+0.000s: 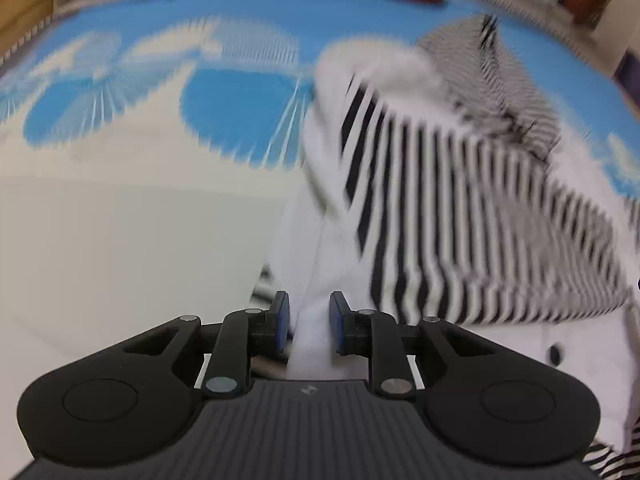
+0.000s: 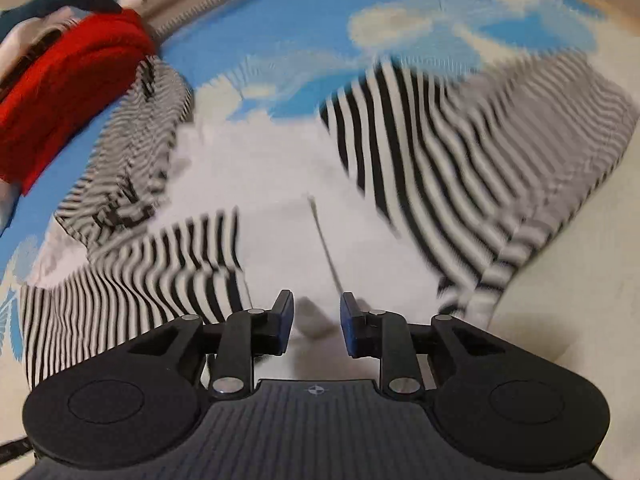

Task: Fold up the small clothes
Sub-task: 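Fold the held sleeve across the white vest front with the left gripper, then grasp the other striped sleeve cuff with the right gripper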

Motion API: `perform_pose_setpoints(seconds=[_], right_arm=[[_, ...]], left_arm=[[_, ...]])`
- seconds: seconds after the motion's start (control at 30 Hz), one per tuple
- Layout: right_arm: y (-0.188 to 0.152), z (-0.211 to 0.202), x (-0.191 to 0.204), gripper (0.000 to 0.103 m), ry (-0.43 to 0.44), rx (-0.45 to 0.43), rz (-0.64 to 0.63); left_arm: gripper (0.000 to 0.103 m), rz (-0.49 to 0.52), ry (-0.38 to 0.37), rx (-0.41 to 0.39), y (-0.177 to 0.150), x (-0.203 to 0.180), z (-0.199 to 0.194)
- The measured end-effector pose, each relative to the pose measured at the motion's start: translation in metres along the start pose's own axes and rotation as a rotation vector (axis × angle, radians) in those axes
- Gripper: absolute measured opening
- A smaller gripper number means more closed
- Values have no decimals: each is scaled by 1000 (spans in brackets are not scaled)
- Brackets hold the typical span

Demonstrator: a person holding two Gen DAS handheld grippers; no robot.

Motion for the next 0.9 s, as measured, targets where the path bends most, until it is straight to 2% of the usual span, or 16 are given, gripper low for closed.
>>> perform_pose_setpoints(seconds=[0.1,0.23,0.4,0.6,0.67,0.7,0.73,0.9], right_arm=[[14,-17,3,35,28,-69,-41],[27,-37,-8,36,41,-110,-85],[41,-52,-40,36,12,-146,-103],[62,-65,-101,36,-34,-196,2],[67,-65,-124,31,-58,-209,51],[70,-65,-135,22,-68,-212,74],[73,-64,-147,18,-77,-214,97],[87,-57,-205,19,-153,-231,230]], left_arm=[[24,25,-38,-70,15,-12,-21],[25,47,-106,-117,27,-30,-47],[27,129,-138,-189,37,-58,-72],[27,149,-157,-205,37,-77,-83],[27,145,-166,-211,39,-83,-86],[27,138,-173,-213,40,-86,-87],[27,130,-177,-213,40,-89,-87],[27,108,-204,-187,40,-106,-86]])
Point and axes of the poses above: each gripper's, at about its wrist camera, not at the fingertips, and z roughly the way its jaws point, x to its left, y to its top, the point moved 3 cm from there along z, roughly the way its jaws point, and after that the axes turned 11 degrees about -x, right-handed, at the moved point
